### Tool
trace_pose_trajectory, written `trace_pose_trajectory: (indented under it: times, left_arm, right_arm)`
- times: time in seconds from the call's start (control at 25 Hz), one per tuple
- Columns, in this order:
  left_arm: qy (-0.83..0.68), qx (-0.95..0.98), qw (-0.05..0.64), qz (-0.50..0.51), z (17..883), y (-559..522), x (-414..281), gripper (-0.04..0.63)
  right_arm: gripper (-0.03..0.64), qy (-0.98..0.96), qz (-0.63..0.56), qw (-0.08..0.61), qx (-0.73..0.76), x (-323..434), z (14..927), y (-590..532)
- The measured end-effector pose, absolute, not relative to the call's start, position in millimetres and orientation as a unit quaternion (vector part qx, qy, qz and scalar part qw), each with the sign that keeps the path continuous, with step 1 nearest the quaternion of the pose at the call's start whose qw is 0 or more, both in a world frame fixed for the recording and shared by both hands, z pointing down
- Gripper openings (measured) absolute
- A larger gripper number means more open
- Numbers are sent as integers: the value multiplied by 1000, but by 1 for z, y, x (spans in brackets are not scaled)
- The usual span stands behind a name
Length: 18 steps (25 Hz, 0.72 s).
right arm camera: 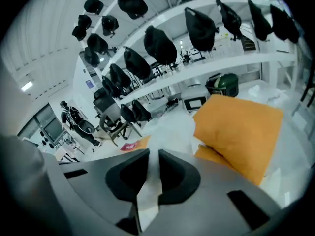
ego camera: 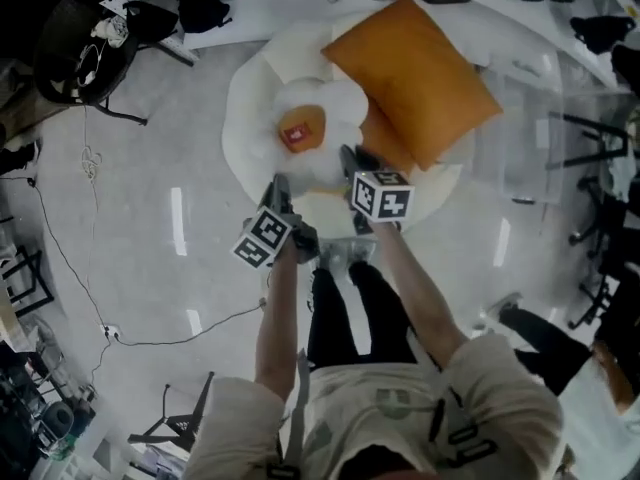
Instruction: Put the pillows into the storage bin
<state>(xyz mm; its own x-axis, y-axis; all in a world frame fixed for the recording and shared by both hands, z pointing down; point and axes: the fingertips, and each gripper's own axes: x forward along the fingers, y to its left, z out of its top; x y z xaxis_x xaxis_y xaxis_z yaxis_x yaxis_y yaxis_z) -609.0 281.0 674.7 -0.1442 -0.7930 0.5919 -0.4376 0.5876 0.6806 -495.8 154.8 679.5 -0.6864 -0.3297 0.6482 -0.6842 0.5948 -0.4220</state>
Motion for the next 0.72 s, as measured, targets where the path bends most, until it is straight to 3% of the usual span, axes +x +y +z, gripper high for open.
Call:
trace_pose_trajectory:
  times: [0.36,0.72]
  left_arm:
    - [-751,490,395,-200,462,307,-520,25]
    - [-707,549,384,-227,418,330,-491,25]
  right_arm:
    - [38,-906,242,172,302,-398,455,194]
    - [38,-907,188,146,347,-364,397,230]
